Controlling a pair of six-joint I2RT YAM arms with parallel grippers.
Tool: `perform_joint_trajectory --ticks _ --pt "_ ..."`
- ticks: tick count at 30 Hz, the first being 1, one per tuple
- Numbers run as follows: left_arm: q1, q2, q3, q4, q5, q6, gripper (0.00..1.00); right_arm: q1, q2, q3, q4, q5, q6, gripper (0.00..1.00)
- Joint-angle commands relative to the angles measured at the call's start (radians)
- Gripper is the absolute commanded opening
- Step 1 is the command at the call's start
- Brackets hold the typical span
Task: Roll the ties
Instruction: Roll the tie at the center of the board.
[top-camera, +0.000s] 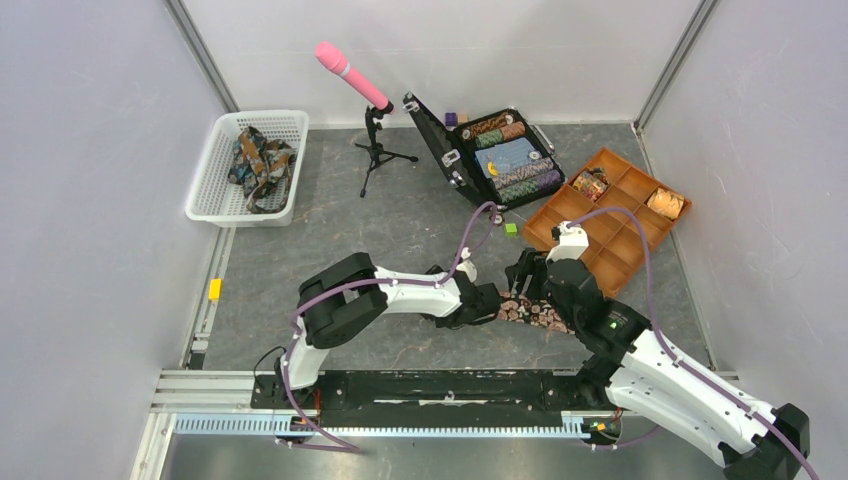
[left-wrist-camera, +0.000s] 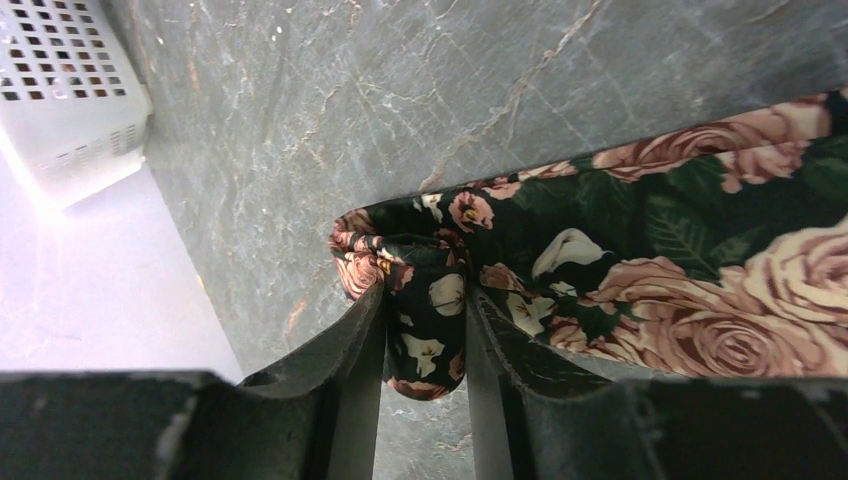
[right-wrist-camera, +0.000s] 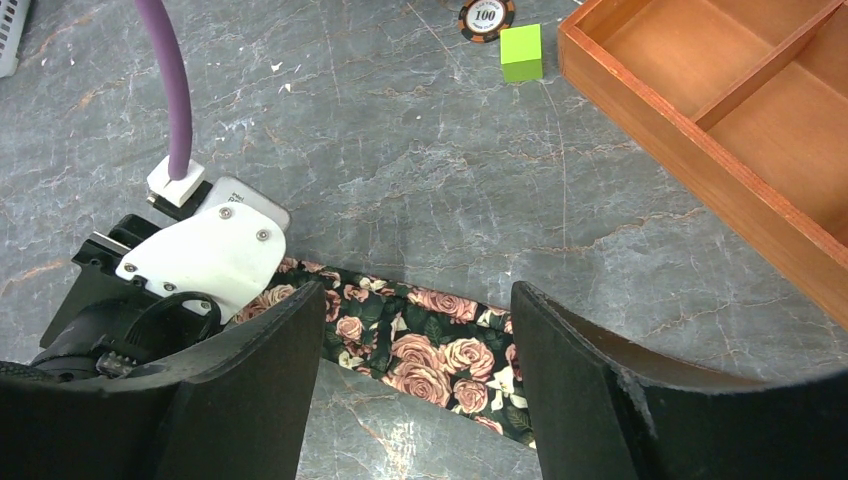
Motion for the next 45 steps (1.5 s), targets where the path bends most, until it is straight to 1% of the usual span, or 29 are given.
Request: perform_joint_trajectory --ticks 1,16,24,31,36,45 --pt "-0.006 -0.048 0.015 0.099 0.092 0.019 0.4 -0.002 -0.002 0.041 0.015 0.005 0.001 0.74" --pt "0.003 -0.106 0.028 0.125 0.148 0.051 0.44 -0.002 0.01 0.037 0.026 -0.012 0.004 0.75" --pt "0.013 -0.137 0.021 0.127 0.148 0.049 0.45 -0.002 0.032 0.034 0.046 -0.035 0.01 0.75" --pt "0.017 -0.157 0.03 0.118 0.144 0.053 0.5 -0.002 0.045 0.041 0.051 -0.041 0.007 0.76" --pt "0.017 -0.17 0.044 0.096 0.131 0.053 0.55 -0.001 0.048 0.039 0.054 -0.042 0.007 0.76" --pt "0.02 -0.205 0.044 0.096 0.138 0.049 0.56 0.0 0.026 0.034 0.052 -0.026 0.014 0.77"
